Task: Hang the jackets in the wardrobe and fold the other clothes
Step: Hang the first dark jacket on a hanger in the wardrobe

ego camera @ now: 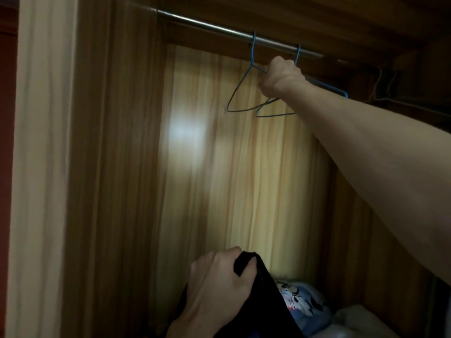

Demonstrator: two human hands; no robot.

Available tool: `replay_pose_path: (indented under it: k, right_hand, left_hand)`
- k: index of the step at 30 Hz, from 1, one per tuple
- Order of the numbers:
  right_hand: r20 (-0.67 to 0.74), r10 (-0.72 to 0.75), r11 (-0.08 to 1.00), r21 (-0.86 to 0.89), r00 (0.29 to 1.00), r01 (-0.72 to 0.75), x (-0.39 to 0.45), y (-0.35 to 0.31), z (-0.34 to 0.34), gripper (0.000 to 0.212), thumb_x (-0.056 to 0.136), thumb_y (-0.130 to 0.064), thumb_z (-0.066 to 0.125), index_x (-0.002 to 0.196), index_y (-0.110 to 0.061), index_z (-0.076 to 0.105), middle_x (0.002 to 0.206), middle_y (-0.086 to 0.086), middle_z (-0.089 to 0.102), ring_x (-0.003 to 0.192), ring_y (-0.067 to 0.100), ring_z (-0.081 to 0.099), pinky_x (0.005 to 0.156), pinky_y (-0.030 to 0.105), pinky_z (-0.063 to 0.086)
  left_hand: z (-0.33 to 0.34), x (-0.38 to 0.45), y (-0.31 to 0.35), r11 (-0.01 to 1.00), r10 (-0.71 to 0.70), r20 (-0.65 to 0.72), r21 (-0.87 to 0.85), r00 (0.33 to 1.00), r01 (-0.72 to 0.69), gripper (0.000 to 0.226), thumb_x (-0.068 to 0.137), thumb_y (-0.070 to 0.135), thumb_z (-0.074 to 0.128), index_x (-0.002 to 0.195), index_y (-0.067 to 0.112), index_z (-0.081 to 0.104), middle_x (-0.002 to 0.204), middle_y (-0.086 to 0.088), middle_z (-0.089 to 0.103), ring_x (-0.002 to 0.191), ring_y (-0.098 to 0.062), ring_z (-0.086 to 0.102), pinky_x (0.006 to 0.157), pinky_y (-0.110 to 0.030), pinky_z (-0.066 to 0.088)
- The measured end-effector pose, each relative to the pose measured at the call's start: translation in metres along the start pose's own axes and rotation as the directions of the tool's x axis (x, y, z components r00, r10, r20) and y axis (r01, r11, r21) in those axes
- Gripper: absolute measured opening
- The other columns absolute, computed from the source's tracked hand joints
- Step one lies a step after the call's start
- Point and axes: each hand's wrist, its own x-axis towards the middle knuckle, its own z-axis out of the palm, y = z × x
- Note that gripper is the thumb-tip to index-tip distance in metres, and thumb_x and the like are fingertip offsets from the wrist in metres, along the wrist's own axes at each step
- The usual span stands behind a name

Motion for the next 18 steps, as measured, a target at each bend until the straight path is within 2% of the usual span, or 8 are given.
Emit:
replay_pose_path:
  k: [4, 8, 13, 18]
  right_hand:
    - [-0.025, 0.002, 0.998, 0.065, 1.0, 0.0, 0.006, 0.004, -0.002, 0.031, 0.102, -0.013, 0.06, 0.133, -0.011, 0.057, 0.129, 0.011, 0.061, 0.117, 0.03, 0.062, 0.09, 0.037, 0.051]
    - [-0.054, 0.014, 0.995, 0.103, 0.998, -0.008, 0.009, 0.006, -0.006, 0.029, 0.101, -0.01, 0.061, 0.13, -0.011, 0.059, 0.126, 0.011, 0.064, 0.114, 0.029, 0.064, 0.098, 0.042, 0.056]
    - [-0.117, -0.005, 0.995, 0.1, 0.993, 0.016, 0.008, 0.005, -0.013, 0.04, 0.102, -0.004, 0.056, 0.141, -0.008, 0.051, 0.136, 0.013, 0.058, 0.123, 0.03, 0.06, 0.101, 0.04, 0.053]
    - [-0.161, -0.019, 0.99, 0.134, 0.987, 0.041, 0.011, 0.005, -0.019, 0.039, 0.104, -0.01, 0.056, 0.142, -0.009, 0.05, 0.137, 0.012, 0.056, 0.123, 0.029, 0.058, 0.099, 0.037, 0.051]
  left_hand:
    - [-0.011, 0.018, 0.012, 0.999, 0.026, -0.038, -0.033, 0.999, -0.027, 0.048, 0.101, 0.052, 0.051, 0.066, 0.019, 0.051, 0.064, 0.003, 0.063, 0.062, -0.014, 0.061, 0.055, -0.029, 0.041]
    - [-0.022, 0.037, 0.023, 0.995, 0.06, -0.098, -0.073, 0.993, -0.068, 0.05, 0.1, 0.049, 0.054, 0.063, 0.015, 0.048, 0.059, 0.0, 0.06, 0.056, -0.019, 0.059, 0.048, -0.028, 0.034]
    - [-0.033, 0.051, 0.034, 0.994, 0.087, -0.153, -0.053, 0.984, -0.096, 0.051, 0.099, 0.047, 0.056, 0.062, 0.013, 0.047, 0.056, -0.001, 0.057, 0.056, -0.022, 0.057, 0.048, -0.026, 0.031]
    - [-0.039, 0.055, 0.036, 0.994, 0.08, -0.18, -0.058, 0.98, -0.092, 0.05, 0.098, 0.046, 0.058, 0.062, 0.013, 0.049, 0.058, -0.003, 0.059, 0.057, -0.021, 0.057, 0.05, -0.025, 0.033]
